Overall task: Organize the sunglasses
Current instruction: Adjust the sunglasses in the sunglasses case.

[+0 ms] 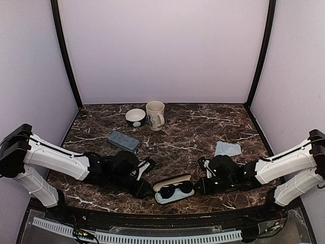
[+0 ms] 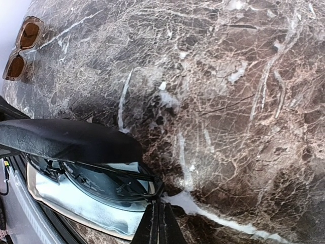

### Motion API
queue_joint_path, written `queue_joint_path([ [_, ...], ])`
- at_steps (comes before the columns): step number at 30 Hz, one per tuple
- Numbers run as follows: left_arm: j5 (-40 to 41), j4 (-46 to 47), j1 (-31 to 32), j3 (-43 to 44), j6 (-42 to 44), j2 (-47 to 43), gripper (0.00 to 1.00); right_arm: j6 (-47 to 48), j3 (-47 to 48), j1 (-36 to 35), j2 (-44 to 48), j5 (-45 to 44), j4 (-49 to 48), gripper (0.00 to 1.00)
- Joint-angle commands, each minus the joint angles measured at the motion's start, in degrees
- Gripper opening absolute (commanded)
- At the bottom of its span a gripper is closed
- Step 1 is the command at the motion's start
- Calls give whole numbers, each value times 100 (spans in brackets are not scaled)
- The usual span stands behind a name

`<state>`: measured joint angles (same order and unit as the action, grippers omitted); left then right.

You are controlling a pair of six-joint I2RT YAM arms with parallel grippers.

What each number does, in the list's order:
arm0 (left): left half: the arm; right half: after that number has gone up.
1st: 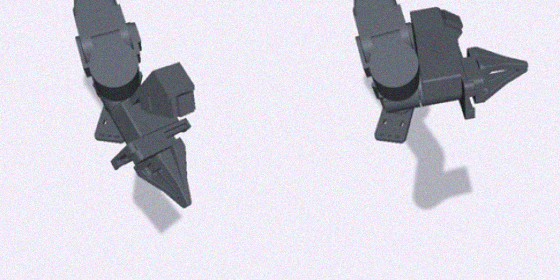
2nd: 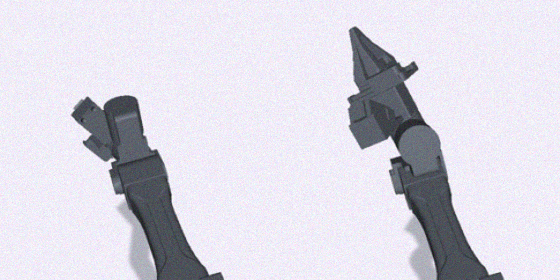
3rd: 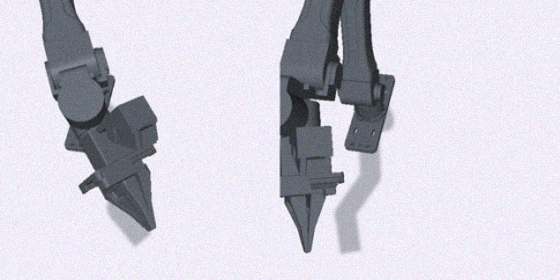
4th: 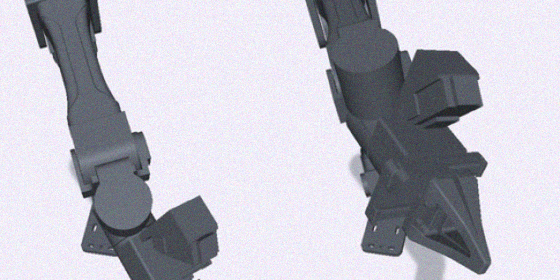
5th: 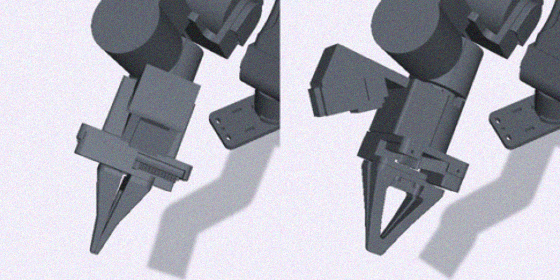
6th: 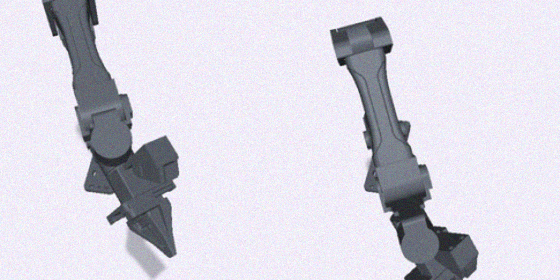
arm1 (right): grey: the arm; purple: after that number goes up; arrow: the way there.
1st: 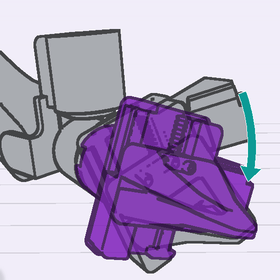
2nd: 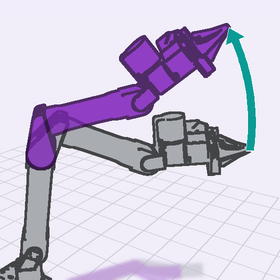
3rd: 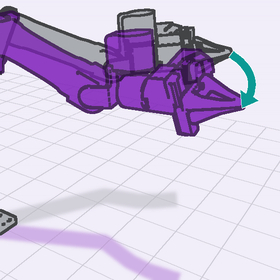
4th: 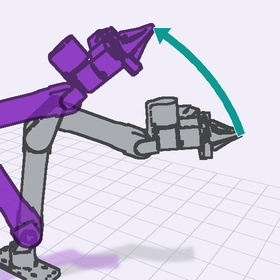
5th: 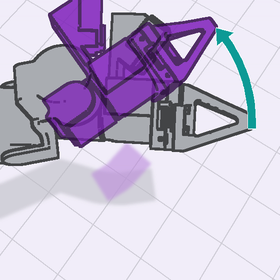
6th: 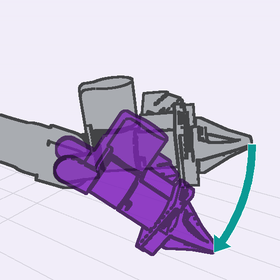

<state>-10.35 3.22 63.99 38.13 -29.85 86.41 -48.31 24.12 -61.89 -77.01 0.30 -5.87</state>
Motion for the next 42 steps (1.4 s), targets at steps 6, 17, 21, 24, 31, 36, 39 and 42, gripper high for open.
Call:
queue_joint_path([
  [6, 989, -68, 535, -204, 1066, -1063, 37, 181, 287, -60, -77, -249, 396, 3],
  [17, 1619, -407, 1519, 927, 2942, -256, 47, 193, 327, -91, -169, -215, 326, 2],
  [21, 1860, -458, 1718, 1386, 3323, 305, 52, 175, 345, -115, -204, -214, 310, 2],
  [24, 1975, -488, 1801, 1637, 3524, 600, 54, 169, 340, -128, -185, -222, 329, 2],
  [31, 2450, -760, 1831, 2092, 3903, 1151, 60, 156, 351, -154, -181, -234, 306, 2],
  [36, 2550, -924, 1832, 2314, 3913, 1403, 66, 165, 382, -172, -235, -215, 274, 2],
  [39, 2797, -1038, 1873, 2427, 3903, 1549, 68, 156, 363, -181, -252, -206, 227, 1],
  [42, 2997, -1054, 1922, 2498, 3925, 1642, 73, 173, 386, -182, -286, -188, 233, 1],
])
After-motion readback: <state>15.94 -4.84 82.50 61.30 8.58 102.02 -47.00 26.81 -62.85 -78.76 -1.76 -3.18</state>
